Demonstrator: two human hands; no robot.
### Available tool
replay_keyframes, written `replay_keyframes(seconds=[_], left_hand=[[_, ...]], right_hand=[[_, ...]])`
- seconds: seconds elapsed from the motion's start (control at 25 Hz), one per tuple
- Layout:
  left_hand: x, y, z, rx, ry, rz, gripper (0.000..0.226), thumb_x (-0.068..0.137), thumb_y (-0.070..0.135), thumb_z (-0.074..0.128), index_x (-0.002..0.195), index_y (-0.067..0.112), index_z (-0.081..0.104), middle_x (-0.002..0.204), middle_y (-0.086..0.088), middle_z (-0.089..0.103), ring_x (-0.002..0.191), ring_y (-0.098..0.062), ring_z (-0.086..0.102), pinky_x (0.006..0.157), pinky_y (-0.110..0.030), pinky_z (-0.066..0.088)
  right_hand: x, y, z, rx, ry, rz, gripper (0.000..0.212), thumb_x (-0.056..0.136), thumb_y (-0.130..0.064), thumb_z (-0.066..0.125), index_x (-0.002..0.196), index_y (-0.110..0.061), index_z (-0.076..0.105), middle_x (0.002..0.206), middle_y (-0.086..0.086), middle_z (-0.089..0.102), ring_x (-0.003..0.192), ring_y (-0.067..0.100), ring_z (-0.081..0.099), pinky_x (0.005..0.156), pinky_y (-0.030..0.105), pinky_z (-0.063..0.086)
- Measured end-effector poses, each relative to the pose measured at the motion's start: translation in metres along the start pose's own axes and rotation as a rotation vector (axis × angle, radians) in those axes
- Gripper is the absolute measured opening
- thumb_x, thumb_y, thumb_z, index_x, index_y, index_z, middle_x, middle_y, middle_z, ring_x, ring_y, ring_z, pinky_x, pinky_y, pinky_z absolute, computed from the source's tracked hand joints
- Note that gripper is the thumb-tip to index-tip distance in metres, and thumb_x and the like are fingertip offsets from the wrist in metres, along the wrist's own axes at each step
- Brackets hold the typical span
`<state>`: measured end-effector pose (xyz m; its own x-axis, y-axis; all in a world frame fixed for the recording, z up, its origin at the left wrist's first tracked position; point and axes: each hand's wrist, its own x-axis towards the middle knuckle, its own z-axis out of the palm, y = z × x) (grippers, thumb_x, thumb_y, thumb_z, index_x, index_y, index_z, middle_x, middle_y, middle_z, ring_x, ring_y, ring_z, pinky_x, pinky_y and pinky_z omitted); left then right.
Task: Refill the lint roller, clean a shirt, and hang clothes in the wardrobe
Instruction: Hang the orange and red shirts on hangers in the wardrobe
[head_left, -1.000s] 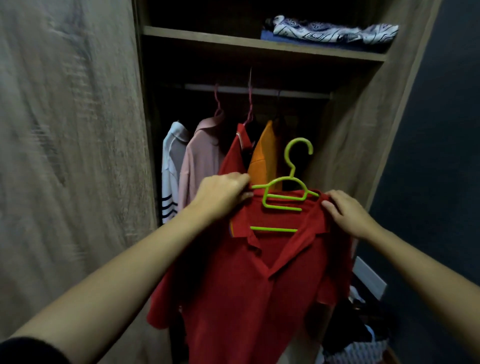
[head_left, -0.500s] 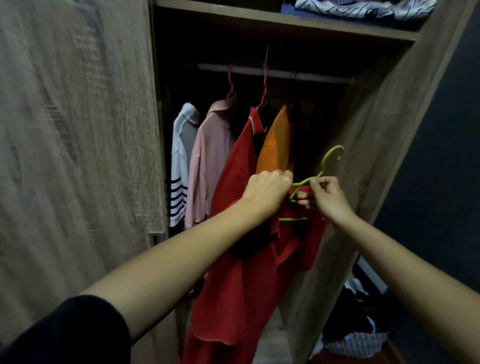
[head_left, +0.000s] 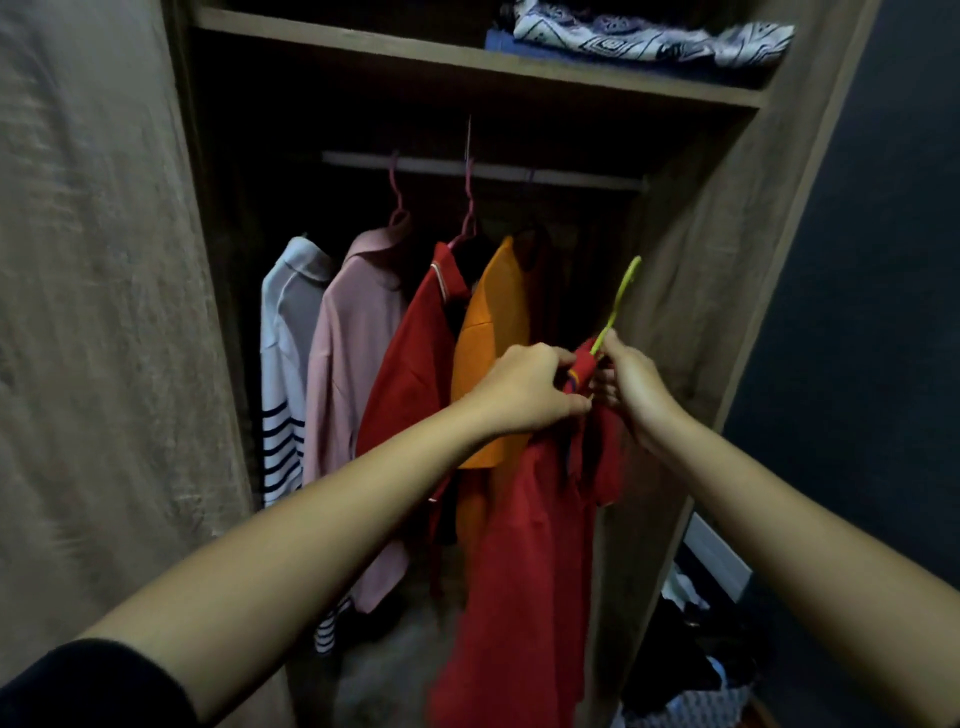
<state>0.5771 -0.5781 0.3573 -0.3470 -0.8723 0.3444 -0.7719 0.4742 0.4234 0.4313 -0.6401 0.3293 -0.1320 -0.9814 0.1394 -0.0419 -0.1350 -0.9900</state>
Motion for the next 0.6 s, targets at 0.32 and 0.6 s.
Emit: replay_keyframes(seconds=[0.32, 0.6], left_hand=[[0.096, -0.034, 0.002, 0.487, 0.297, -0.042, 0.063, 0.098, 0.031, 0.038, 0.146, -0.002, 0.016, 0.152, -0.022, 0.026, 0.142, -0.033, 0.022, 0.112, -0.038, 0.024], [0.177, -0.076, 0.003, 0.598, 0.32, -0.353, 0.042, 0.078, 0.002, 0.037, 0.107, -0.004, 0.067, 0.086, -0.019, 0.07, 0.069, -0.024, 0.069, 0.055, -0.027, 0.055]], right_hand=[[0.061, -0.021, -0.022, -0.213, -0.074, 0.046, 0.013, 0.074, -0.006, 0.059, 0.065, -0.015, 0.059, 0.068, 0.009, 0.059, 0.064, 0.023, 0.056, 0.063, 0.03, 0.044], [0.116, -0.038, -0.032, -0.313, -0.134, -0.075, 0.036, 0.077, 0.006, 0.051, 0.106, -0.016, 0.05, 0.067, 0.003, 0.049, 0.058, 0.015, 0.047, 0.055, 0.024, 0.039]])
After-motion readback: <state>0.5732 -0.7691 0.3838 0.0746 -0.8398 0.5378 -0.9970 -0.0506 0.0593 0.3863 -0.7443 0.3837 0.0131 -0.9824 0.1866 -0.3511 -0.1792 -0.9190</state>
